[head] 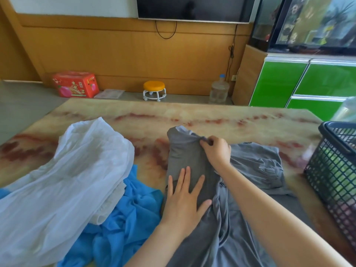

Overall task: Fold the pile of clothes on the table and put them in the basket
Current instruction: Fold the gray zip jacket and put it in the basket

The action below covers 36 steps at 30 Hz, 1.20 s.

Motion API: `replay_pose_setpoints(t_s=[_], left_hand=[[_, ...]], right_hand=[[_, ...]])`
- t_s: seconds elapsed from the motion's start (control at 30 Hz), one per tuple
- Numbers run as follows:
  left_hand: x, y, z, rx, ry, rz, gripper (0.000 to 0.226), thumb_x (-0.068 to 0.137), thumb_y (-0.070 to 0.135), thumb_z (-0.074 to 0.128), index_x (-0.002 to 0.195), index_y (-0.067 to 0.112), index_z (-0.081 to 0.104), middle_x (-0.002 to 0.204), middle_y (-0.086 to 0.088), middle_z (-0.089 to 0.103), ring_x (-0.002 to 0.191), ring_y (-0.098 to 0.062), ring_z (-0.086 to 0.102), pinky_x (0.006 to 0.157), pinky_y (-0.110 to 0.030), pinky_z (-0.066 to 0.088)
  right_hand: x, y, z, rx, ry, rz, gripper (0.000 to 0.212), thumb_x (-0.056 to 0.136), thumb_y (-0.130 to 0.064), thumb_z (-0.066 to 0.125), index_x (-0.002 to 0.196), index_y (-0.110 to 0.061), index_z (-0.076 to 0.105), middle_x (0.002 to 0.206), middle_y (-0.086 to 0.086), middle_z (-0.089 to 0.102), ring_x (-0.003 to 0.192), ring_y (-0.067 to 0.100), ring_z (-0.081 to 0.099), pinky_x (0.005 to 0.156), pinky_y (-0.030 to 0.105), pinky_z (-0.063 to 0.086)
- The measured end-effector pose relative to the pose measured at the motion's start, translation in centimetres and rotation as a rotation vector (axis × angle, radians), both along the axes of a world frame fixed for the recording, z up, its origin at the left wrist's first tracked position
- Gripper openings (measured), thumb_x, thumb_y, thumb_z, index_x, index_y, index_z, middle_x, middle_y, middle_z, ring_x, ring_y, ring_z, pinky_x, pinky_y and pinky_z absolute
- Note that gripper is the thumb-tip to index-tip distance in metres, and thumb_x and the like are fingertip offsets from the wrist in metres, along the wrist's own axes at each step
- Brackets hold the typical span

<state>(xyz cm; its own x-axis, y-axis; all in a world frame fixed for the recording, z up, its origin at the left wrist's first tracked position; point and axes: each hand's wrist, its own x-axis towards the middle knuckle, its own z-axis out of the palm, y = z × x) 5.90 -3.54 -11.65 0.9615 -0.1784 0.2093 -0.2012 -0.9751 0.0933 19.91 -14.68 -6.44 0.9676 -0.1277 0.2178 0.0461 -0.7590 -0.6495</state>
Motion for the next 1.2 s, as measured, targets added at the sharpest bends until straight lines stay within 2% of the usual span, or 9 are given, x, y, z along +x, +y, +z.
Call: replay_pose_setpoints(t_s=[0.07, 0.13, 0.27, 0.43, 0.53, 0.63, 0.77, 0.97, 1.2], left_hand=[[-0.1, -0.4, 0.5, 0.004, -0.007, -0.026, 0.067, 0.095, 0.057, 0.005, 0.135, 0.026, 0.05, 0.141, -0.013, 0.047, 0.132, -0.026, 0.043, 0.1, -0.048, 0.022], [-0.6, -1.2, 0.4, -0.006, 0.0, -0.062, 0.061, 0.096, 0.055, 0.012, 0.135, 0.025, 0.05, 0.142, -0.012, 0.045, 0.133, -0.025, 0.042, 0.102, -0.048, 0.022], [-1.2, -1.7, -0.5, -0.014, 0.017, -0.091, 0.057, 0.088, 0.053, 0.029, 0.133, 0.027, 0.053, 0.144, -0.014, 0.043, 0.134, -0.026, 0.041, 0.103, -0.051, 0.021], [-1.4, -1.9, -0.2, -0.006, -0.082, -0.208, 0.053, 0.089, 0.048, 0.031, 0.129, 0.025, 0.056, 0.15, -0.01, 0.035, 0.14, -0.024, 0.029, 0.108, -0.051, 0.028], [-1.3, -2.3, -0.5, -0.03, -0.029, -0.2, 0.05, 0.089, 0.049, 0.031, 0.128, 0.029, 0.057, 0.145, -0.002, 0.043, 0.137, -0.018, 0.035, 0.103, -0.049, 0.039], [-1.0, -2.4, -1.2, -0.024, -0.007, -0.212, 0.049, 0.091, 0.05, 0.031, 0.132, 0.032, 0.05, 0.149, -0.001, 0.038, 0.141, -0.021, 0.029, 0.112, -0.057, 0.023], [-1.1, -2.2, -0.8, -0.022, -0.004, -0.216, 0.051, 0.091, 0.051, 0.029, 0.137, 0.035, 0.043, 0.153, 0.002, 0.03, 0.144, -0.029, 0.017, 0.105, -0.06, 0.005], [-1.4, -2.3, -0.7, -0.006, -0.039, -0.233, 0.049, 0.09, 0.049, 0.033, 0.136, 0.037, 0.044, 0.15, 0.0, 0.036, 0.141, -0.028, 0.026, 0.103, -0.06, 0.011], [-1.2, -2.3, -1.2, -0.046, -0.053, -0.229, 0.045, 0.086, 0.052, 0.036, 0.126, 0.039, 0.052, 0.147, 0.004, 0.041, 0.14, -0.026, 0.03, 0.107, -0.064, 0.016]], right_hand=[[0.2, -0.9, 0.1, 0.206, -0.004, -0.117, 0.029, 0.094, -0.032, 0.05, 0.077, -0.01, 0.057, 0.065, 0.002, 0.055, 0.082, 0.032, 0.056, 0.083, 0.036, 0.032], [0.5, -2.0, -0.1, 0.167, 0.074, -0.167, 0.027, 0.092, -0.03, 0.05, 0.075, -0.011, 0.055, 0.064, 0.002, 0.053, 0.085, 0.033, 0.056, 0.085, 0.036, 0.03], [0.9, -3.9, -1.0, -0.16, 0.16, -0.184, 0.019, 0.09, -0.029, 0.052, 0.09, -0.012, 0.062, 0.097, 0.012, 0.065, 0.11, 0.033, 0.048, 0.092, 0.038, 0.03], [1.9, -3.9, 0.3, -0.177, 0.054, -0.209, 0.044, 0.087, -0.005, 0.045, 0.13, -0.013, 0.047, 0.134, 0.013, 0.046, 0.124, 0.033, 0.035, 0.101, 0.039, 0.026], [2.8, -1.5, 1.9, -0.159, 0.04, 0.001, 0.043, 0.094, -0.026, 0.046, 0.137, -0.022, 0.044, 0.143, 0.007, 0.038, 0.129, 0.03, 0.026, 0.104, 0.038, 0.02], [4.0, 1.7, 2.5, -0.258, 0.114, 0.21, 0.054, 0.087, -0.06, 0.049, 0.133, -0.031, 0.049, 0.141, 0.002, 0.043, 0.13, 0.032, 0.024, 0.105, 0.039, 0.019], [5.1, 4.5, 2.0, -0.246, 0.095, 0.183, 0.036, 0.087, -0.047, 0.059, 0.11, -0.021, 0.066, 0.119, 0.007, 0.06, 0.12, 0.032, 0.033, 0.095, 0.038, 0.024], [7.1, 4.6, 1.5, -0.106, -0.02, -0.03, 0.024, 0.09, -0.037, 0.055, 0.099, -0.018, 0.068, 0.105, 0.008, 0.066, 0.111, 0.03, 0.042, 0.09, 0.036, 0.027], [7.7, 4.2, -3.0, -0.341, 0.062, 0.089, 0.041, 0.091, -0.05, 0.049, 0.11, -0.017, 0.063, 0.119, 0.01, 0.055, 0.112, 0.033, 0.036, 0.096, 0.041, 0.026]])
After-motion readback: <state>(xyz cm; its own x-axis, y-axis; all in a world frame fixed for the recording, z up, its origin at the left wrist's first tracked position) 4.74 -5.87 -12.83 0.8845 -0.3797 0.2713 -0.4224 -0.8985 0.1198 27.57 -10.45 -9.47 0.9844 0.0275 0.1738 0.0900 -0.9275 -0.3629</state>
